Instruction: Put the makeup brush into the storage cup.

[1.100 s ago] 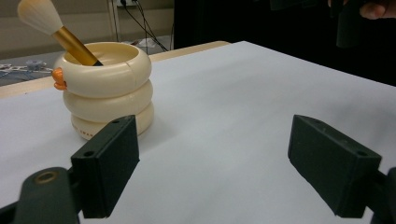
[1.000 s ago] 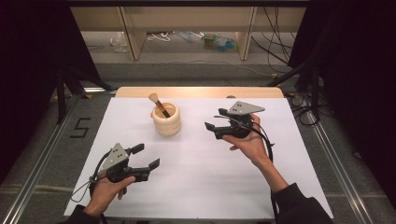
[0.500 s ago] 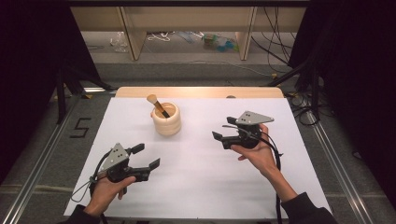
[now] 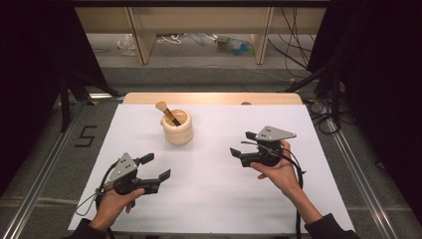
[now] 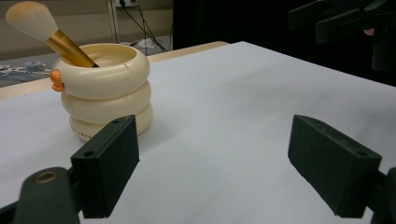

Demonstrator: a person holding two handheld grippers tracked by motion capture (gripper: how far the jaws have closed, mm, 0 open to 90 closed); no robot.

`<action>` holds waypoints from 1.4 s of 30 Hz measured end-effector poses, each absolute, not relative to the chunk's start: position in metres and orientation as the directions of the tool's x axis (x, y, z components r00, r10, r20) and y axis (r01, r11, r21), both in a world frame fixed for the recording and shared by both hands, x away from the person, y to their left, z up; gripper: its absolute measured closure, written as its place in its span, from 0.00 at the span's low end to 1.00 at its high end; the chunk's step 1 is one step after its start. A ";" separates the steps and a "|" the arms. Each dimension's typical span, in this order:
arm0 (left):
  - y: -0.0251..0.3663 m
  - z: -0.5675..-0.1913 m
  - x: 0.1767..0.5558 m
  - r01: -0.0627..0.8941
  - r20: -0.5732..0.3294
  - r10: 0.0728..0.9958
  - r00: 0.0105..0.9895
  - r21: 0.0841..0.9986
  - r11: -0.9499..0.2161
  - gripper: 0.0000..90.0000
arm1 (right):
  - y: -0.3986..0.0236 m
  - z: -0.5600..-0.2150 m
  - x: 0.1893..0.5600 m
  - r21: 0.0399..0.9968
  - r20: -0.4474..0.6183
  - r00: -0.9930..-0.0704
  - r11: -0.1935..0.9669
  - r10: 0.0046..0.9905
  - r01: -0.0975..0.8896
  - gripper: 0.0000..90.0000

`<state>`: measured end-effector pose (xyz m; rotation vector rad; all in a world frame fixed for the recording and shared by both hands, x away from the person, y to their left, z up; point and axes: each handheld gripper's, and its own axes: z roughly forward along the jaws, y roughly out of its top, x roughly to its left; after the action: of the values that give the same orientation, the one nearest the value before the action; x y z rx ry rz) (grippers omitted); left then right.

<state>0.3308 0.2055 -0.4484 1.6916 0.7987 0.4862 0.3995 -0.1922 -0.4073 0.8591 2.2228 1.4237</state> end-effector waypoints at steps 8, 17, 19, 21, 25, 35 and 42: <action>0.205 -0.449 0.331 0.255 -0.090 0.725 0.683 0.959 -0.121 0.18 | -0.208 -0.413 0.388 0.912 0.035 -0.736 0.279 0.676 0.299 0.22; 0.205 -0.449 0.331 0.255 -0.089 0.724 0.684 0.959 -0.123 0.18 | -0.221 -0.423 0.379 0.914 0.051 -0.724 0.261 0.688 0.312 0.21; 0.205 -0.449 0.331 0.255 -0.089 0.723 0.685 0.959 -0.124 0.18 | -0.221 -0.424 0.377 0.916 0.058 -0.724 0.251 0.687 0.312 0.21; 0.205 -0.449 0.331 0.253 -0.086 0.722 0.686 0.959 -0.127 0.18 | -0.222 -0.425 0.376 0.918 0.055 -0.728 0.252 0.683 0.305 0.21; 0.206 -0.449 0.331 0.254 -0.088 0.725 0.683 0.959 -0.124 0.18 | -0.223 -0.426 0.371 0.916 0.053 -0.724 0.255 0.688 0.310 0.21; 0.206 -0.448 0.330 0.254 -0.088 0.725 0.683 0.959 -0.123 0.18 | -0.226 -0.431 0.362 0.913 0.058 -0.721 0.256 0.691 0.319 0.20; 0.206 -0.448 0.330 0.253 -0.086 0.725 0.684 0.960 -0.124 0.18 | -0.229 -0.435 0.356 0.912 0.073 -0.719 0.246 0.691 0.328 0.18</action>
<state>0.3303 0.2061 -0.4484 1.6918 0.7969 0.4879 0.3564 -0.2288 -0.4348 0.9386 2.1796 1.4646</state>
